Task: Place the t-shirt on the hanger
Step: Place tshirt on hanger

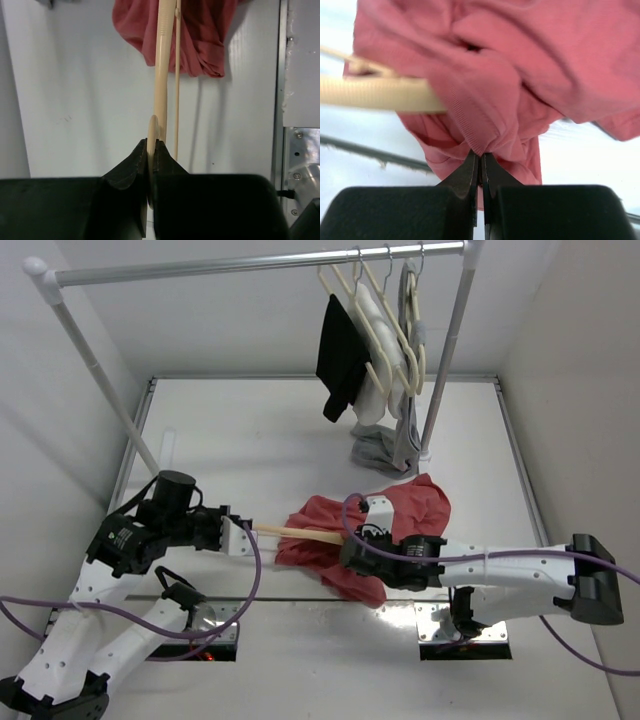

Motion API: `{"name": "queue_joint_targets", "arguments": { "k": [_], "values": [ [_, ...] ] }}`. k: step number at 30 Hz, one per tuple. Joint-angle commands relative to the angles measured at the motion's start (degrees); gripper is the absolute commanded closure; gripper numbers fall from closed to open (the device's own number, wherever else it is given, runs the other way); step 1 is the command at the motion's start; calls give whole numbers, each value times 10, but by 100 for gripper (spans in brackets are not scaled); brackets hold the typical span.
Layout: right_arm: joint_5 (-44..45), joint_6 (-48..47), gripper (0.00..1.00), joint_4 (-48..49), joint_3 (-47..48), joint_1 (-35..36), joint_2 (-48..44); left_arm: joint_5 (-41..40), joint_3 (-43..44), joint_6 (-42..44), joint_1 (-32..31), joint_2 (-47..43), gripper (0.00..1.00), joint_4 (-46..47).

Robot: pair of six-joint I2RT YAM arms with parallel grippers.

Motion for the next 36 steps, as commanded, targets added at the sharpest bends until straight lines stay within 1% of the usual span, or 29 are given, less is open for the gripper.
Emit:
{"name": "queue_joint_targets", "arguments": {
  "k": [1, 5, 6, 10, 13, 20, 23, 26, 27, 29, 30, 31, 32, 33, 36],
  "values": [
    [-32, -70, 100, 41, 20, -1, 7, 0, -5, -16, -6, -9, 100, 52],
    [-32, -96, 100, 64, 33, -1, 7, 0, -10, 9, -6, -4, 100, 25],
    [-32, -103, 100, 64, 44, -1, 7, 0, -10, 36, -6, -4, 100, 17],
    [-27, -154, 100, 53, 84, -1, 23, 44, -15, 116, -6, -4, 100, -28],
    [-33, -193, 100, 46, 104, -1, 29, 79, -22, 150, -6, 1, 100, -28],
    [-39, -251, 100, 75, 123, -1, 29, 153, -29, 139, -6, 7, 100, 32],
    [-52, -281, 100, 89, 123, -1, 6, 180, -24, 144, -6, 7, 100, 38],
    [-81, -305, 100, 108, 137, -1, -20, 182, -29, 123, -6, 1, 100, 62],
    [-96, -313, 100, 108, 145, -1, -29, 174, -44, 103, -6, 1, 100, 89],
    [-112, -313, 100, 101, 150, -1, -38, 152, -59, 94, -6, -6, 100, 116],
    [-131, -313, 100, 101, 150, -1, -43, 135, -74, 94, -6, -7, 100, 124],
    [-141, -313, 100, 101, 150, -1, -49, 135, -81, 94, -6, -12, 100, 124],
    [-150, -318, 100, 101, 150, -1, -54, 135, -87, 115, -6, -12, 100, 124],
    [-164, -319, 100, 101, 150, -1, -60, 145, -92, 122, -6, -19, 100, 124],
    [-162, -324, 100, 90, 162, -1, -68, 180, -98, 127, -6, -19, 100, 129]
  ]
}}
